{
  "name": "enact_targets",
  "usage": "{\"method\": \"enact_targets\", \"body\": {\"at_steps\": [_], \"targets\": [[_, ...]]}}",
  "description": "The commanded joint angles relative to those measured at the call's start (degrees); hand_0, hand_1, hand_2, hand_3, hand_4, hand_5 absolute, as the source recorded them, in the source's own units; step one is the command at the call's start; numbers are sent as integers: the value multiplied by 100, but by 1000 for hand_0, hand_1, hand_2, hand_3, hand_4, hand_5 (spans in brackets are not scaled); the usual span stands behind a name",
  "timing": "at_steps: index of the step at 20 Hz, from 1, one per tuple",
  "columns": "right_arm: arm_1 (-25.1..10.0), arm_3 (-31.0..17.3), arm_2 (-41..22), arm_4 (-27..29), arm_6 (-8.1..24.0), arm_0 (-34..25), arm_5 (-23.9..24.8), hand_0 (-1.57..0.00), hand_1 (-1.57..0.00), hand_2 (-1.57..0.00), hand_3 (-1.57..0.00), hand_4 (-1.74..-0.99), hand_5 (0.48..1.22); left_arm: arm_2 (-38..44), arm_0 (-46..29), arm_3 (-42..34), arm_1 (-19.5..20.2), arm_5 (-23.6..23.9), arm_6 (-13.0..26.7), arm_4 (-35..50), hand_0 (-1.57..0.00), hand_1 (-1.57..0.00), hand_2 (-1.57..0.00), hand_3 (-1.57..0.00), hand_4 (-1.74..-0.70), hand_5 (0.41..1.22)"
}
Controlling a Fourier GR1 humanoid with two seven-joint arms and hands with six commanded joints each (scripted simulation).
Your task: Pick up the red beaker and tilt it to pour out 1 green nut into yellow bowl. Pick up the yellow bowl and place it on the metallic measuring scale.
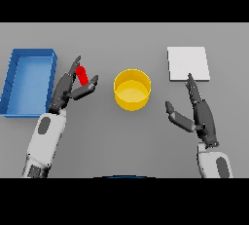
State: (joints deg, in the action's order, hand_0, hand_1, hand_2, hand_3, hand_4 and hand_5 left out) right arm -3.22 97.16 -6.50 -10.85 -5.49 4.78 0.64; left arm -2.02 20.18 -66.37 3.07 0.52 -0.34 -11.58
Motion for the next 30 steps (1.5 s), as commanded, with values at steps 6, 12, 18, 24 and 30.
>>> {"method": "enact_targets", "body": {"at_steps": [6,12,18,24,30], "targets": [[-42,29,58,42,113,-14,-1,1,1,1,1,-1245,642,270,454,754,-139,142,-486,128,1,1,1,1,-1246,695],[-72,93,63,32,177,-19,4,1,1,1,1,-1240,645,648,834,1456,-385,315,-1117,408,-207,-230,-287,-254,-1401,787],[-71,160,54,28,169,54,5,1,1,1,1,-1241,650,460,988,1696,-411,850,-1051,-80,-1153,-1168,-1199,-1108,-1615,1107],[-54,160,28,55,85,89,-37,1,1,1,1,-1245,642,584,979,1615,-438,588,-1324,263,-1462,-1465,-1473,-1434,-1614,1165],[-70,10,43,-14,14,29,-1,1,1,1,1,-1228,645,620,992,906,-293,213,-997,697,-1542,-1543,-1545,-1535,-1708,1132]]}}
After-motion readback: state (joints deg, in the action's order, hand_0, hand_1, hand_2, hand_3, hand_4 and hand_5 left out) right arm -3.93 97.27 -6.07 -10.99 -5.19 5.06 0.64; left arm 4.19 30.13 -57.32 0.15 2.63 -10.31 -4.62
